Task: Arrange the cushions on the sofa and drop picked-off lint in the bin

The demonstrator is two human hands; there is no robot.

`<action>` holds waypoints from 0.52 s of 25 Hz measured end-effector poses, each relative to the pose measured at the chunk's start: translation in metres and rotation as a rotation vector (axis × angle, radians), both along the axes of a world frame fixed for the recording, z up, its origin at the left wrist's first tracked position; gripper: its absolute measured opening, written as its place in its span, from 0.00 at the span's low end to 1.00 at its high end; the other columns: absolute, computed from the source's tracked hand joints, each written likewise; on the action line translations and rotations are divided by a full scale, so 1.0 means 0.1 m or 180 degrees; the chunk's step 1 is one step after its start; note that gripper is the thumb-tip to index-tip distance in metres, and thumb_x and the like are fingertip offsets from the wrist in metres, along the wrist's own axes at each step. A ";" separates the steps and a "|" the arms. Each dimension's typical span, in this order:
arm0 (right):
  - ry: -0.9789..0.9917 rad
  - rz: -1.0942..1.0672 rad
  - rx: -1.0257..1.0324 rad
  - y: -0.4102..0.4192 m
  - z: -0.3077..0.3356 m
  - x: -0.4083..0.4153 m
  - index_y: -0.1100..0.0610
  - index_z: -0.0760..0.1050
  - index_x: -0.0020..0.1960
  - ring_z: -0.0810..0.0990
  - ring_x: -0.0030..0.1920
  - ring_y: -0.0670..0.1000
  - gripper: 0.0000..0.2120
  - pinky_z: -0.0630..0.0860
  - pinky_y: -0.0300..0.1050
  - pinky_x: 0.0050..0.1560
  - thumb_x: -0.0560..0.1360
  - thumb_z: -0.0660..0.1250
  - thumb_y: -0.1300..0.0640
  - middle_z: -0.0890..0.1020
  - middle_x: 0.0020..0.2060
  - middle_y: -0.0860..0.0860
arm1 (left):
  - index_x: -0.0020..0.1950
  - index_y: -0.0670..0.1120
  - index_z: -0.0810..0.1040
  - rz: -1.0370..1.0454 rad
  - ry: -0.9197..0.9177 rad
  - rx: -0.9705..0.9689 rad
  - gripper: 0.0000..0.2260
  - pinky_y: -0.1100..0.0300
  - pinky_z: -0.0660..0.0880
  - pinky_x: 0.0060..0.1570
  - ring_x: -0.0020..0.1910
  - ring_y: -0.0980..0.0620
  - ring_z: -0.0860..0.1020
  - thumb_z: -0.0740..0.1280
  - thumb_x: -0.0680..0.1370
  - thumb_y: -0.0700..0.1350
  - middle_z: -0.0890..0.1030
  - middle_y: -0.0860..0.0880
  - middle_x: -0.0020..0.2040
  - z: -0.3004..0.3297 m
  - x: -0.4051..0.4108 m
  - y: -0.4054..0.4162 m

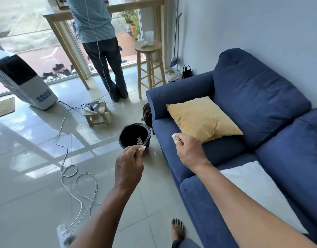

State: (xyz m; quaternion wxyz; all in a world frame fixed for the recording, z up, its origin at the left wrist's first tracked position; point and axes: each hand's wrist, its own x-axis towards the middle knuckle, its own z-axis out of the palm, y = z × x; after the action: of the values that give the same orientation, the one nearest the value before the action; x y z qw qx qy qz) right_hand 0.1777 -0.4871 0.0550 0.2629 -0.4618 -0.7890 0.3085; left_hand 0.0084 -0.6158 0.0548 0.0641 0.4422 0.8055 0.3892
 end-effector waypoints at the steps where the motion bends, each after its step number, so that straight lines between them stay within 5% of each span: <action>1: 0.0012 0.0057 0.0027 0.12 0.01 -0.11 0.60 0.79 0.50 0.71 0.39 0.47 0.09 0.71 0.43 0.43 0.81 0.61 0.58 0.72 0.32 0.38 | 0.54 0.46 0.86 0.0032 0.0016 -0.0021 0.06 0.70 0.66 0.44 0.45 0.48 0.83 0.71 0.79 0.40 0.86 0.49 0.48 0.00 -0.10 0.10; 3: -0.0006 0.0144 -0.0011 0.41 -0.01 -0.35 0.58 0.80 0.54 0.80 0.42 0.52 0.11 0.78 0.49 0.47 0.80 0.61 0.56 0.83 0.40 0.45 | 0.54 0.47 0.86 0.0180 0.0004 -0.0066 0.07 0.67 0.69 0.46 0.47 0.49 0.84 0.71 0.79 0.41 0.86 0.50 0.49 -0.01 -0.31 0.36; 7: -0.0087 0.0361 -0.0057 0.92 0.01 -0.83 0.57 0.81 0.55 0.83 0.49 0.57 0.11 0.80 0.54 0.50 0.80 0.60 0.56 0.86 0.47 0.53 | 0.55 0.48 0.86 0.0426 -0.0078 -0.0025 0.07 0.60 0.75 0.50 0.48 0.49 0.83 0.70 0.79 0.42 0.86 0.50 0.50 0.03 -0.62 0.80; 13: -0.0119 0.0586 -0.0199 1.41 -0.10 -1.60 0.57 0.82 0.54 0.83 0.46 0.53 0.10 0.77 0.44 0.46 0.81 0.63 0.58 0.87 0.46 0.52 | 0.54 0.47 0.86 0.0555 -0.0068 -0.0099 0.06 0.63 0.74 0.48 0.46 0.49 0.84 0.71 0.79 0.42 0.87 0.50 0.48 -0.08 -1.24 1.28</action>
State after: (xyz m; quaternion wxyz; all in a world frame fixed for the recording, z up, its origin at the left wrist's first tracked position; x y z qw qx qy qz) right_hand 0.0179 -0.3457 0.0449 0.2042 -0.4010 -0.8228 0.3471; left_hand -0.1152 -0.4881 0.0472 0.0454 0.3653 0.8462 0.3854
